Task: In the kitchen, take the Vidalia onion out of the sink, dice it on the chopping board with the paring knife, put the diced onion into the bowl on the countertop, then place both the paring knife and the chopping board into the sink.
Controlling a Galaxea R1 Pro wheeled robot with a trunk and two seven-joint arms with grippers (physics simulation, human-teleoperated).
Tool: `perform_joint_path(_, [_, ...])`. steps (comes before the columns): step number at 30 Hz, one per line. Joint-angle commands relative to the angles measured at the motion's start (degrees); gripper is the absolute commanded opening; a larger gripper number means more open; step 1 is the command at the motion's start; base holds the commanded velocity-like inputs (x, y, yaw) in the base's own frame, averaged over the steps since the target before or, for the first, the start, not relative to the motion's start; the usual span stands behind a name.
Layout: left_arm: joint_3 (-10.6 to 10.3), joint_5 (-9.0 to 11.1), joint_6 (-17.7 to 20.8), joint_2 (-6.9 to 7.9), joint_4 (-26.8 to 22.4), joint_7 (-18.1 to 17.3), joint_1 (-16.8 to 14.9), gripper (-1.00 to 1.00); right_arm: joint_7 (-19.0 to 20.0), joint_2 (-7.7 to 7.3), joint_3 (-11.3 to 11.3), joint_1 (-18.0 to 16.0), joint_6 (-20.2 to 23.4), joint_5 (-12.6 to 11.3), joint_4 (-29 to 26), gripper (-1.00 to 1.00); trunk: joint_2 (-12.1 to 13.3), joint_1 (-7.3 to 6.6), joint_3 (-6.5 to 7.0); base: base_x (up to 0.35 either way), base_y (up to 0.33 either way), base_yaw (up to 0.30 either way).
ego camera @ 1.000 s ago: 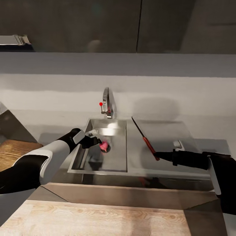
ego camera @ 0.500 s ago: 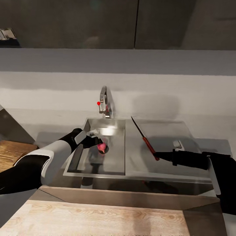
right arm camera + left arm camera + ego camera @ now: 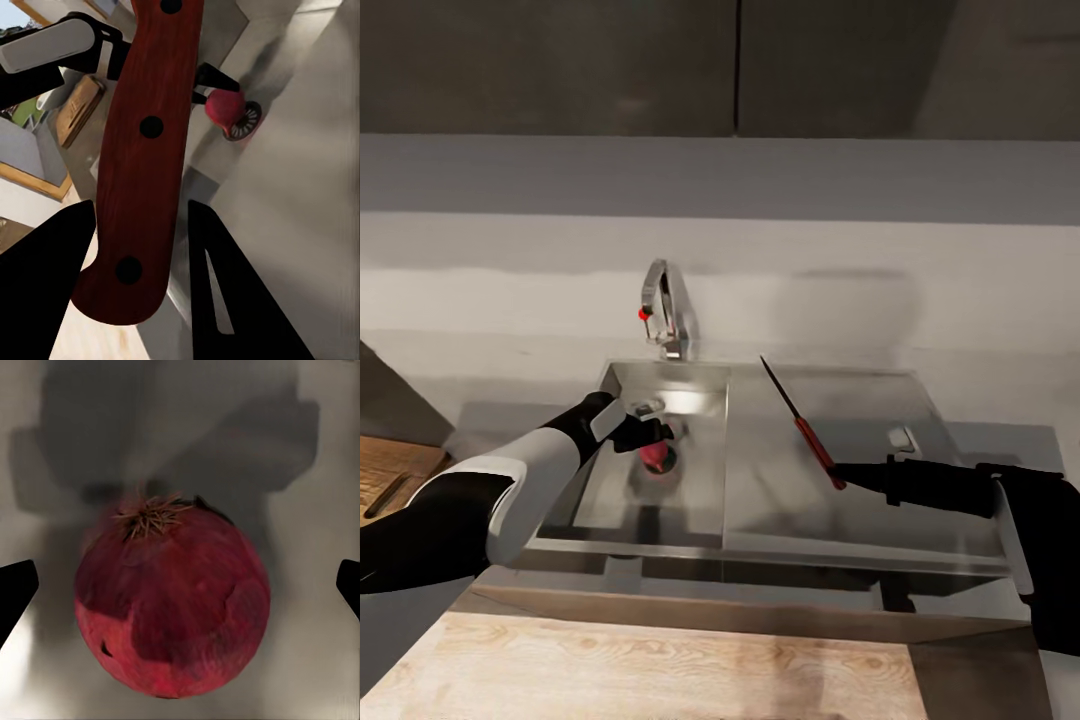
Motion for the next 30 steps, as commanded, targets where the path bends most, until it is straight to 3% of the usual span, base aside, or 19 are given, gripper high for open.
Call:
perform_joint_path(1, [-0.47,0.58,-0.01,0.00,-0.07,0.25,-0.03,1.00,0.04,-0.02,0.01,-0.04,0.56,-0.23,0.00,-1.00,-0.11,0.03,-0.19,0.017,-0.012,0.000])
perform_joint_path(14, [-0.39,0.62,-0.55,0.08,0.22,0.24,-0.03,1.00,0.04,0.07,-0.02,-0.04,0.56,-0.15,0.00,-1.00,-0.11,0.03,-1.39,0.002,-0.002,0.000])
perform_joint_path(15, [-0.39,0.60,-0.56,0.08,0.25,0.24,-0.03,-1.00,0.04,0.10,-0.02,-0.04,0.56,-0.15,0.00,-1.00,-0.11,0.03,-1.48,0.000,0.000,0.000])
perform_joint_path(27, [-0.47,0.19,-3.07,-0.26,1.35,0.16,0.40,-1.00,0.04,-0.07,-0.21,-0.04,0.63,-0.01,0.08,-1.00,-0.11,0.03,-1.66,0.000,0.000,-0.009])
perform_joint_path(30, [-0.52,0.16,-3.18,-0.02,1.09,-3.08,0.41,-1.00,-0.04,-0.14,-0.28,-0.04,0.57,0.03,0.08,-1.00,-0.11,0.03,-1.43,0.000,0.000,-0.095])
